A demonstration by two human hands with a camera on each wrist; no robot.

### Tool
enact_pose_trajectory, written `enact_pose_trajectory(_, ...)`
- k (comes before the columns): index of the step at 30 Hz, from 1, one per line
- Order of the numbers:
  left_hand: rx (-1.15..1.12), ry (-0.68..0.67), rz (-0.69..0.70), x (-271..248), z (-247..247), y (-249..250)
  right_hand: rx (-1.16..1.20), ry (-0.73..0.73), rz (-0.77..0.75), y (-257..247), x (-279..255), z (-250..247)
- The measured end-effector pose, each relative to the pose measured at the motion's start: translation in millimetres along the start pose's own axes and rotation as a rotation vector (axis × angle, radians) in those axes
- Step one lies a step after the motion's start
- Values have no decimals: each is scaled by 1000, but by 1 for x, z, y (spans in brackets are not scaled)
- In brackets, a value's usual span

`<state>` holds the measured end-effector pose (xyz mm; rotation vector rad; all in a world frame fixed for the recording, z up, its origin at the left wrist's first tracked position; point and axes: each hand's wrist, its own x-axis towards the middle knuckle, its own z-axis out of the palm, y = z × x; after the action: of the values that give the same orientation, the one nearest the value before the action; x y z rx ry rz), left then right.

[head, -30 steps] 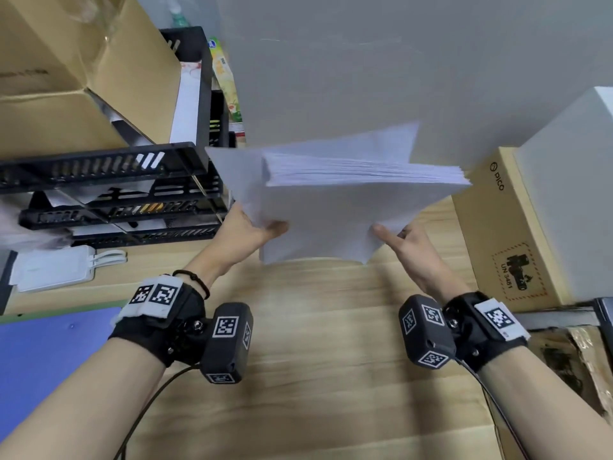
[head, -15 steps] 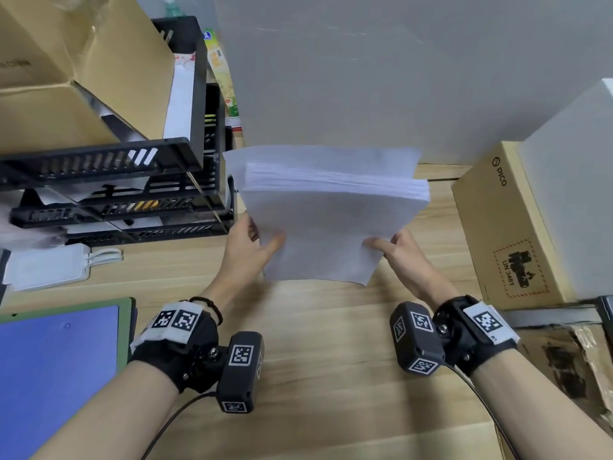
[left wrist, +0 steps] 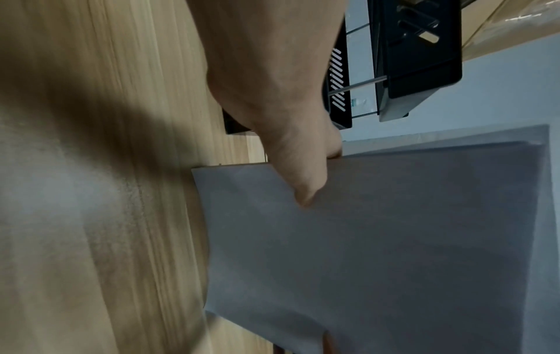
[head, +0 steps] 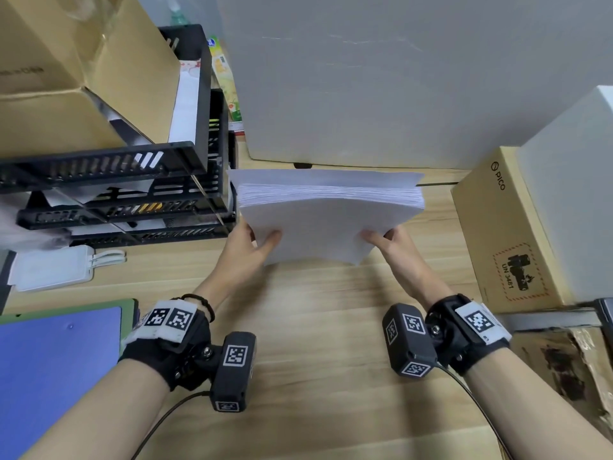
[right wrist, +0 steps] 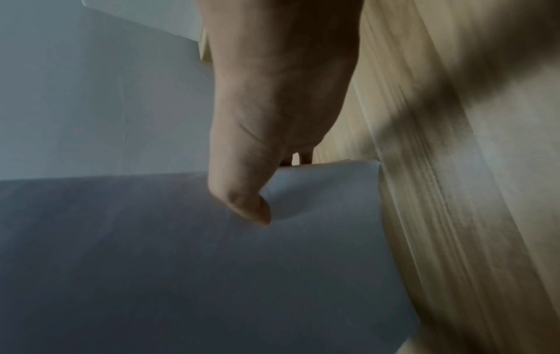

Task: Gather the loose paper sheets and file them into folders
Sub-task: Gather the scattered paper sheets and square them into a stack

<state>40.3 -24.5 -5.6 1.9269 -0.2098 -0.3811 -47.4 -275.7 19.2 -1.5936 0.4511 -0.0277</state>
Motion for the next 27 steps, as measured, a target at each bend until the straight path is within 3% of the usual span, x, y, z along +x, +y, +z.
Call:
enact_pose_trajectory(5, -20, -26, -28, 1, 2, 6, 84, 37, 50, 5, -1, 3)
enact_pose_trajectory(10, 72, -200, -42, -3, -8, 1, 129, 69, 81, 18, -12, -4)
enact_pose_trajectory(13, 95, -157, 2, -3, -8, -4, 121, 95, 45, 13, -8, -3)
enact_pose_trajectory(16, 88, -72, 140, -3, -5, -2, 116, 85, 7, 6, 0, -2)
enact_pose_trajectory(20, -52, -40, 23, -3, -2, -3, 27, 69, 53, 12, 1, 1)
enact_pose_trajectory(24, 3, -125, -54, -10, 1, -10, -121, 15, 149, 28, -5, 3)
enact_pose_trajectory(27, 91, -72, -86, -6, 1, -11, -222, 72, 115, 28, 3, 4)
